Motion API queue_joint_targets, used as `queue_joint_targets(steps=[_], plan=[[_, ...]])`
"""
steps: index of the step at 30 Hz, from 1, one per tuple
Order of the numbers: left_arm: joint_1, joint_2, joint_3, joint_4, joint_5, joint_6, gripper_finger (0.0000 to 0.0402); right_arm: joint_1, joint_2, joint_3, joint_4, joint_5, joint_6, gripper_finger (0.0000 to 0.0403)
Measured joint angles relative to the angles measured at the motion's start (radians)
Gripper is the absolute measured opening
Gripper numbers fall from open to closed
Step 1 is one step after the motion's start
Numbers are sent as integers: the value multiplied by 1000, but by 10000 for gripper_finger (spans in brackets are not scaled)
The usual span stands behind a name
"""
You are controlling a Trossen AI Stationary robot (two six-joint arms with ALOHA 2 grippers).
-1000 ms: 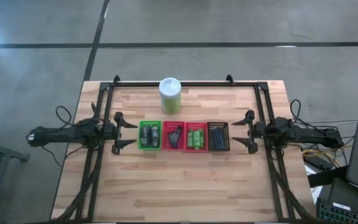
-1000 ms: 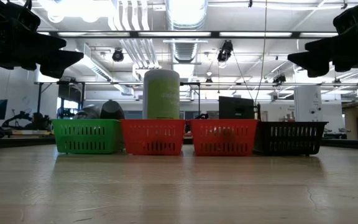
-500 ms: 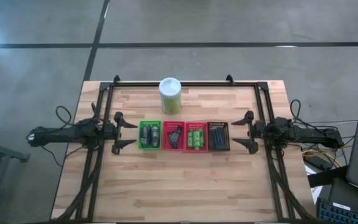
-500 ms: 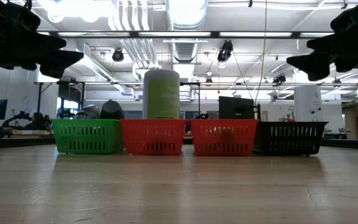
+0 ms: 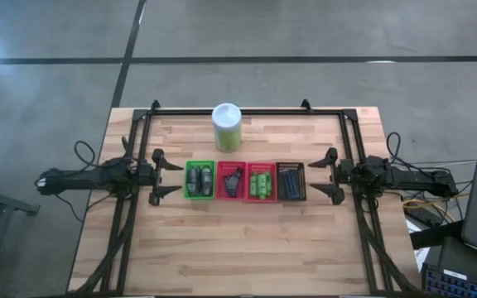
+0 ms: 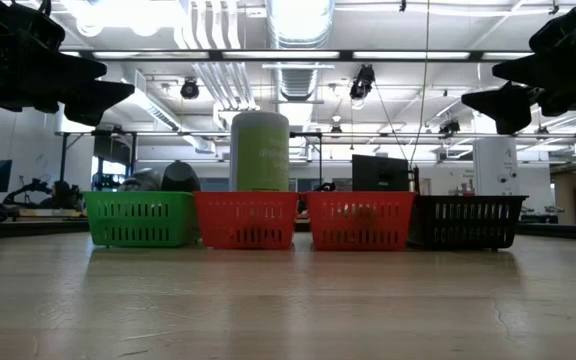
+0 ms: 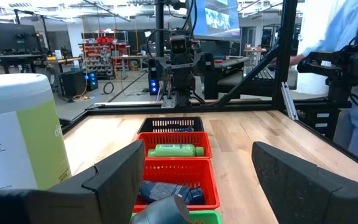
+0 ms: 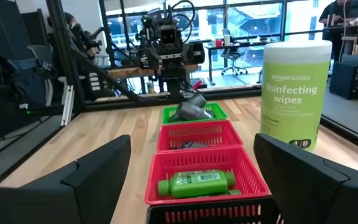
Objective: Pick & Place Travel size toiletries
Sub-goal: Return to Home Position
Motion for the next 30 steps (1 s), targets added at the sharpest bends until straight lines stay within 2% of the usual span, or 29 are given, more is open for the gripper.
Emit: queue_joint_targets(steps=[30], plan=[[0, 0, 0, 0, 0, 0, 300, 0, 0, 0, 0, 1, -2, 259]])
